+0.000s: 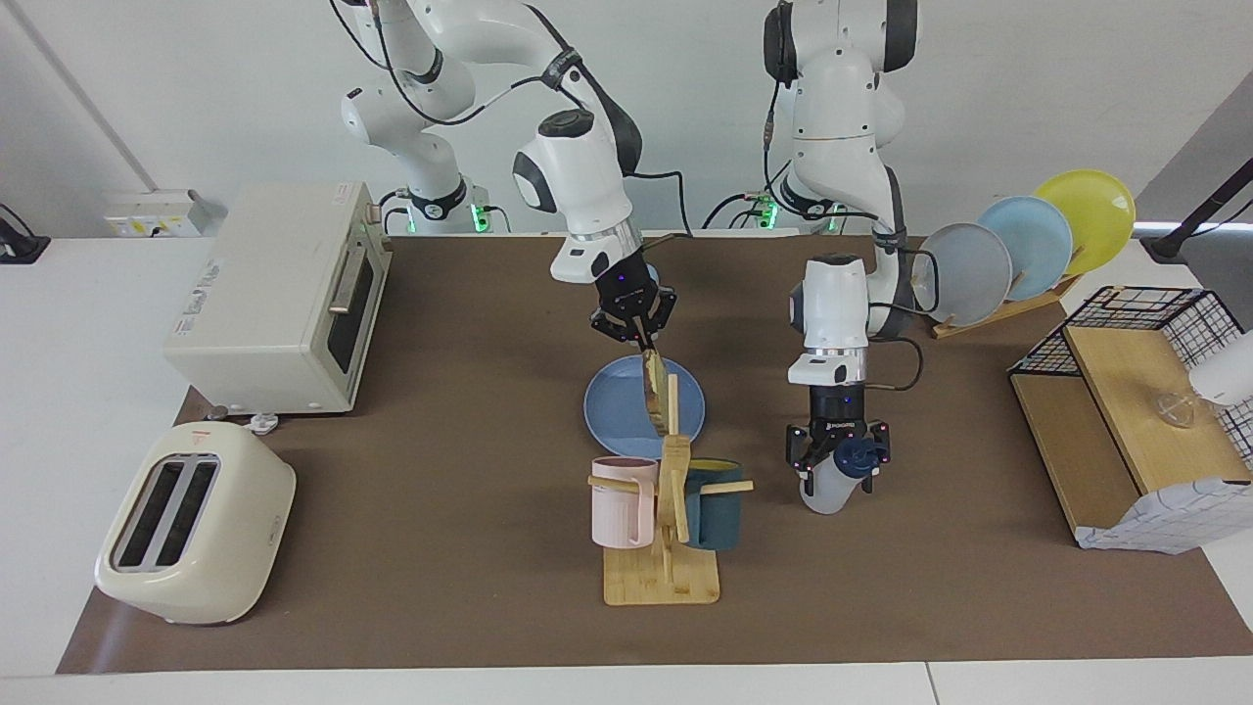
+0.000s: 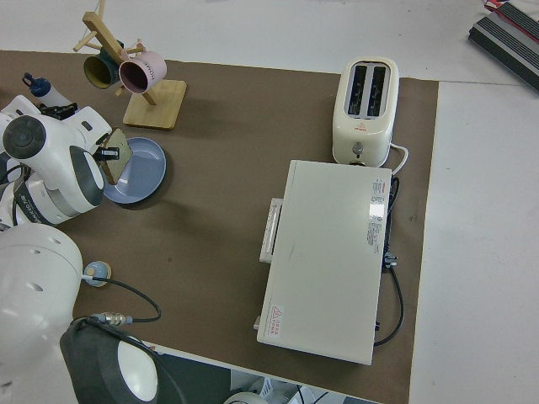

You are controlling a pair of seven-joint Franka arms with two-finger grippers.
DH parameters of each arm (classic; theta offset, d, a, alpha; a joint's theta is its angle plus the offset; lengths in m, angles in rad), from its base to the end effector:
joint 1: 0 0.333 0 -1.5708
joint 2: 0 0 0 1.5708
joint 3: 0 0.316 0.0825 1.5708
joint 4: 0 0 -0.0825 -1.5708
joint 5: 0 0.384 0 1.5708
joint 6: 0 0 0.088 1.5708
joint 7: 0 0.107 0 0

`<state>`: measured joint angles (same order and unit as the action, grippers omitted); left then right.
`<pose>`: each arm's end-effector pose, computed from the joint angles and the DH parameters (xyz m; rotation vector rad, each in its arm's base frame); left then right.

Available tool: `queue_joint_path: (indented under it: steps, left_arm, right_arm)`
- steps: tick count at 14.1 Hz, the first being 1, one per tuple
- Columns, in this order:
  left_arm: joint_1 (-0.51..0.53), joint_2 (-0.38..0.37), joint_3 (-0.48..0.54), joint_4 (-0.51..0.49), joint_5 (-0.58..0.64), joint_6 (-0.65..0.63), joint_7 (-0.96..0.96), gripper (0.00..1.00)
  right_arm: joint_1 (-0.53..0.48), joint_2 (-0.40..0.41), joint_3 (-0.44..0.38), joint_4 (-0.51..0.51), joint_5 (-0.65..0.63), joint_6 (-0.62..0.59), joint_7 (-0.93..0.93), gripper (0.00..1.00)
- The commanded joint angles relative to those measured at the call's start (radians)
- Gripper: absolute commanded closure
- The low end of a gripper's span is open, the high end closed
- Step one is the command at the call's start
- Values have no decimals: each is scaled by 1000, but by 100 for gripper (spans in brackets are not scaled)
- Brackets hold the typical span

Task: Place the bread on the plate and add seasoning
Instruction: 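Lower the bread onto the plate while the left gripper nears the bottle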

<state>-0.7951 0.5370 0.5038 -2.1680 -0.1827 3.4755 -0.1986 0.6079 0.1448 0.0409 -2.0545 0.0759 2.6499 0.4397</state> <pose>0.5855 -0.1760 0.2745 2.8309 -0.0919 1.3178 0.4894 0.3676 0.4168 -2.8084 -0.2091 -0.5104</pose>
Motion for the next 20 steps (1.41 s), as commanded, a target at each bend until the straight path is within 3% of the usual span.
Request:
queue_joint_path:
  steps: [1, 2, 11, 18, 20]
  left_arm:
    - [8, 26, -2, 20, -6, 22, -10, 85]
    - [8, 28, -2, 20, -8, 22, -10, 100]
    - [48, 23, -11, 66, 3, -7, -21, 100]
    - [82, 12, -14, 212, 52, -231, -8, 100]
    - [99, -2, -16, 233, 55, -283, -5, 100]
  right_arm:
    - [-4, -8, 7, -12, 16, 19, 17, 100]
    - [-4, -7, 7, -13, 16, 22, 17, 100]
    - [-13, -24, 7, -124, 16, 70, 5, 100]
    - [-82, -37, 7, -177, 16, 67, 17, 100]
    - [-80, -45, 8, -194, 19, 67, 28, 86]
